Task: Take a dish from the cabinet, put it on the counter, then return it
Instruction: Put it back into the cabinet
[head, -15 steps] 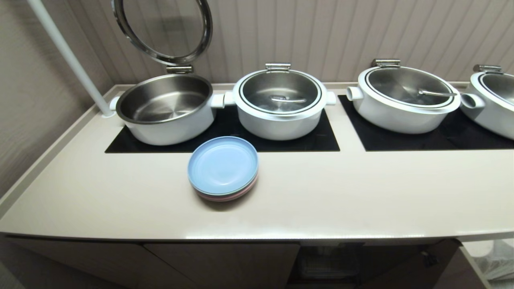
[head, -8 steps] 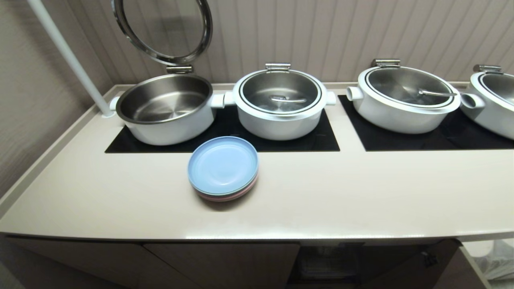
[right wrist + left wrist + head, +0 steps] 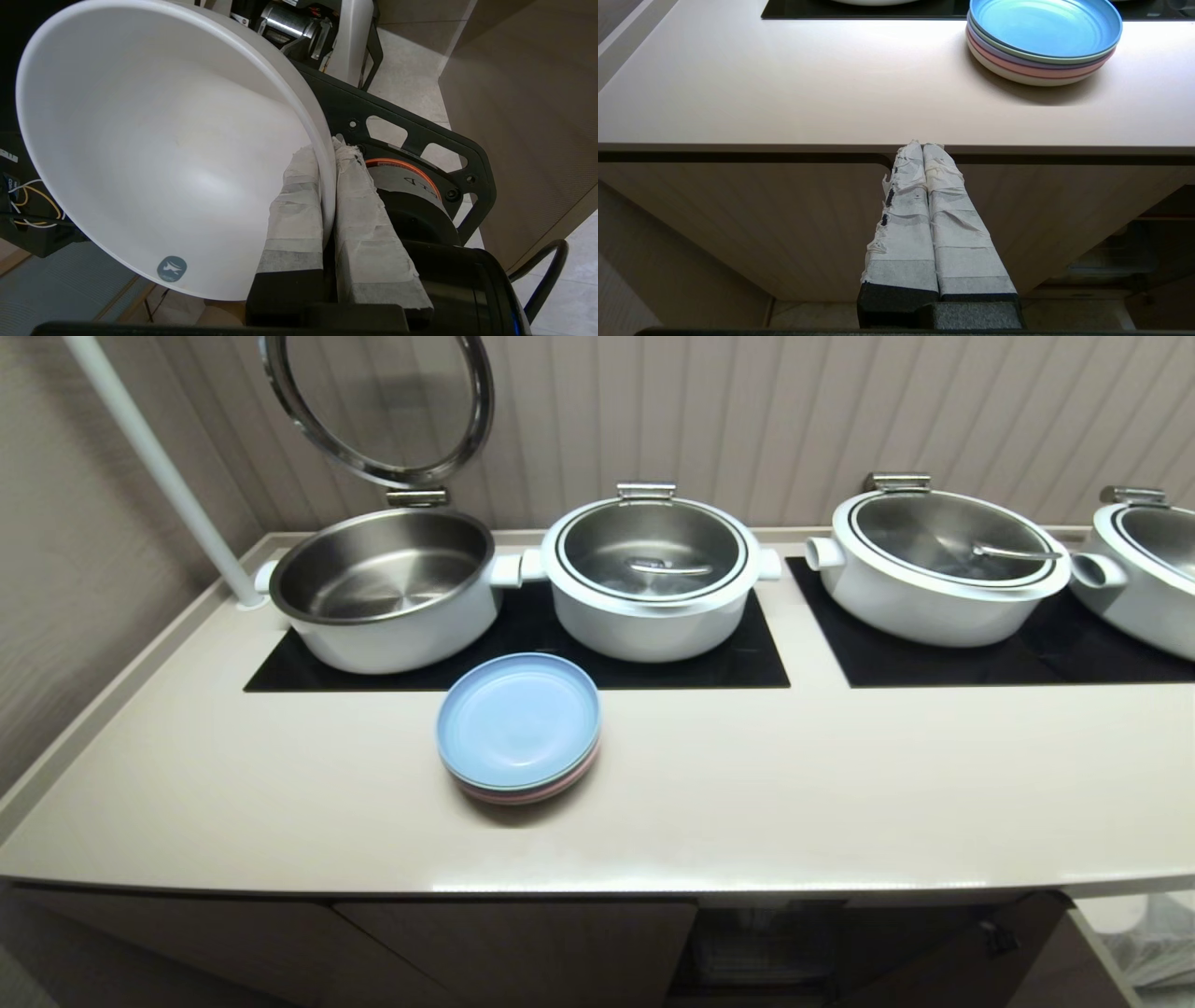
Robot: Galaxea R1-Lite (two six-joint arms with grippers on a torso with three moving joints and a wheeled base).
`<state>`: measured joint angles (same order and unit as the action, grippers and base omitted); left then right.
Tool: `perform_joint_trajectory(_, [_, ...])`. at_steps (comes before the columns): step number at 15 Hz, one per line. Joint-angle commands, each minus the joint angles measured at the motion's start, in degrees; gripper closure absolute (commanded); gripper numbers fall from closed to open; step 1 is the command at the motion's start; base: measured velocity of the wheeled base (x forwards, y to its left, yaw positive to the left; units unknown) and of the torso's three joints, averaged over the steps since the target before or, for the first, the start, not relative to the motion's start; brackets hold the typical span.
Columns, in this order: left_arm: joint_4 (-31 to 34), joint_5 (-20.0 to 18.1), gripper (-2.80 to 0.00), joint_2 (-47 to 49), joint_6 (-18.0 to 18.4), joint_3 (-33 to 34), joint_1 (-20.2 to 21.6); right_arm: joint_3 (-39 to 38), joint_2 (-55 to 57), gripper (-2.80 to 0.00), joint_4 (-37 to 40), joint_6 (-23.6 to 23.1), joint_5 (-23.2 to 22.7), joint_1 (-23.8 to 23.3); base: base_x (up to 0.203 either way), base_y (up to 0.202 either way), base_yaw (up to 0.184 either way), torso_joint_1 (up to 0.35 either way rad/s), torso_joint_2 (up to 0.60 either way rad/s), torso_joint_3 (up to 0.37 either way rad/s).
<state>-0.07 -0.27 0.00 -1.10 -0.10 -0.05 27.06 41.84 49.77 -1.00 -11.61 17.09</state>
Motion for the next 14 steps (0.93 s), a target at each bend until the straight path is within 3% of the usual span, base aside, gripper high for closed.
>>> perform_joint_trajectory(1, [0.0,0.0,0.0,0.0,0.0,0.0,0.0,0.2,0.3,0.0,0.5,-0.4,0.1,-0.4,0.0,0.0,0.0,0.0,0.0,0.0])
perform_joint_trajectory(14, [0.0,0.0,0.0,0.0,0.0,0.0,0.0,0.4,0.5,0.0,1.6,-0.8,0.0,-0.9,0.0,0.0,0.0,0.0,0.0,0.0])
